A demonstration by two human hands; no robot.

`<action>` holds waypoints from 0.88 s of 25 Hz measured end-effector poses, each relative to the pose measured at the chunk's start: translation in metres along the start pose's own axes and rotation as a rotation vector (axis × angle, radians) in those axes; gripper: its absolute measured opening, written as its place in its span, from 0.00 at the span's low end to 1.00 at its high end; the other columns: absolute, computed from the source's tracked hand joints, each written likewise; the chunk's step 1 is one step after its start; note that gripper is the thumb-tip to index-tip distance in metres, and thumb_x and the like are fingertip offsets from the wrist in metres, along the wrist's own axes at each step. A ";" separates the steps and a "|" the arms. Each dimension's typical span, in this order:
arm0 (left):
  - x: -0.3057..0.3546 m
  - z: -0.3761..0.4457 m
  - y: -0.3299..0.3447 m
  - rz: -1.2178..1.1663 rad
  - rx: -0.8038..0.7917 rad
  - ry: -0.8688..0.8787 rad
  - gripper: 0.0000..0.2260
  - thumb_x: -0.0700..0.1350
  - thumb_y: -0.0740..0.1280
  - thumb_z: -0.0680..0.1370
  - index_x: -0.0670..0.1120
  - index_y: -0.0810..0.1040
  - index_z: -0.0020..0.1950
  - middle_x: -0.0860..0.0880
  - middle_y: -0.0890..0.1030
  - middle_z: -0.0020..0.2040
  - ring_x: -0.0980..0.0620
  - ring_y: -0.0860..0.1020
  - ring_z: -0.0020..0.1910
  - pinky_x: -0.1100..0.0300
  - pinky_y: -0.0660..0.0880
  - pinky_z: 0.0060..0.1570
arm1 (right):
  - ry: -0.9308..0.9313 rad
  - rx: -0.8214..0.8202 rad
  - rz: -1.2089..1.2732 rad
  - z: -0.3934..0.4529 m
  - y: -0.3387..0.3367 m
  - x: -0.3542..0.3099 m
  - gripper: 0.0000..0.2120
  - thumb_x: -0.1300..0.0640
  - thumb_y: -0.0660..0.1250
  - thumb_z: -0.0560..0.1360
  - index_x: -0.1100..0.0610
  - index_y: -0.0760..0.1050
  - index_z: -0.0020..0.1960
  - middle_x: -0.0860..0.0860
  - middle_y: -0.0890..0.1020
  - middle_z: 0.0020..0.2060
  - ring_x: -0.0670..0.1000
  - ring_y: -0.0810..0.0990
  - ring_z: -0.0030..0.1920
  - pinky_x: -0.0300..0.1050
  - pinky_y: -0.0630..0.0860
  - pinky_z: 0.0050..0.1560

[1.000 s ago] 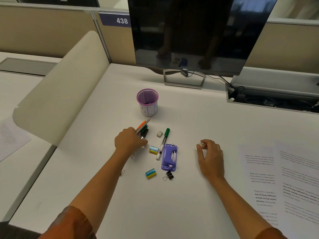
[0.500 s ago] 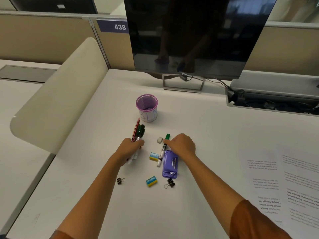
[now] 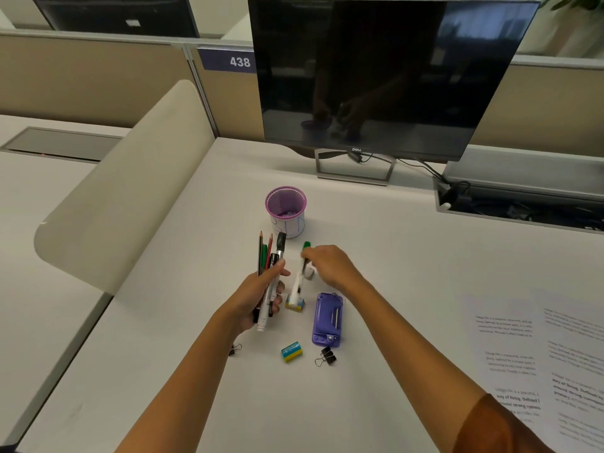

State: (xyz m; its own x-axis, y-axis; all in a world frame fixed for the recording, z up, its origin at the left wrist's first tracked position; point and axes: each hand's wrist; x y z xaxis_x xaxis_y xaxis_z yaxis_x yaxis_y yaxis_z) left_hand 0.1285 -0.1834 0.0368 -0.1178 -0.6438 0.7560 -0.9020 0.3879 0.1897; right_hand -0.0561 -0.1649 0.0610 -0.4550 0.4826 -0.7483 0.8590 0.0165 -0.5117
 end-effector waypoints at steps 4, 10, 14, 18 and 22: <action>-0.004 0.000 0.017 -0.138 -0.164 -0.015 0.29 0.70 0.76 0.61 0.46 0.82 0.44 0.47 0.78 0.34 0.51 0.75 0.27 0.61 0.74 0.27 | -0.059 0.013 0.179 -0.017 0.014 -0.012 0.18 0.43 0.69 0.75 0.59 0.84 0.47 0.47 0.84 0.38 0.47 0.80 0.38 0.43 0.77 0.39; -0.002 0.000 0.030 -0.076 -0.101 0.195 0.25 0.54 0.81 0.63 0.43 0.75 0.49 0.47 0.76 0.31 0.52 0.74 0.27 0.61 0.74 0.27 | -0.097 0.115 0.430 -0.032 -0.003 -0.009 0.22 0.42 0.75 0.71 0.49 0.73 0.58 0.45 0.78 0.50 0.44 0.78 0.48 0.27 0.72 0.35; 0.004 -0.006 0.051 0.223 -0.115 0.391 0.11 0.51 0.75 0.70 0.55 0.82 0.52 0.51 0.84 0.38 0.53 0.82 0.37 0.61 0.80 0.39 | -0.252 -0.070 0.541 -0.040 -0.007 -0.007 0.39 0.50 0.81 0.66 0.46 0.64 0.70 0.42 0.77 0.59 0.44 0.78 0.57 0.31 0.78 0.47; 0.007 -0.001 0.091 0.289 -0.132 0.527 0.17 0.39 0.67 0.77 0.63 0.80 0.54 0.55 0.85 0.48 0.58 0.84 0.49 0.62 0.82 0.43 | -0.346 0.147 0.472 -0.045 -0.018 0.002 0.34 0.53 0.82 0.65 0.44 0.68 0.66 0.47 0.82 0.57 0.49 0.82 0.58 0.47 0.81 0.59; 0.008 0.026 0.136 0.285 -0.092 0.550 0.10 0.41 0.62 0.83 0.50 0.74 0.63 0.53 0.80 0.55 0.59 0.81 0.54 0.69 0.78 0.47 | -0.348 0.323 0.386 -0.042 -0.036 0.020 0.27 0.49 0.77 0.71 0.41 0.67 0.63 0.34 0.78 0.55 0.36 0.79 0.55 0.30 0.75 0.55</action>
State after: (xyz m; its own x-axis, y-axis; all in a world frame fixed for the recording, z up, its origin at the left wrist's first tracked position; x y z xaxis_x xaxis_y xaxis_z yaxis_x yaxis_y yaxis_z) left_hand -0.0056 -0.1527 0.0521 -0.0951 -0.0821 0.9921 -0.8243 0.5652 -0.0322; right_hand -0.0863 -0.1192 0.0822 -0.2215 0.0859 -0.9714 0.8874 -0.3953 -0.2373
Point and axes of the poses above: each hand's wrist, its own z-axis towards the middle knuckle, its own y-axis out of the palm, x = y × z
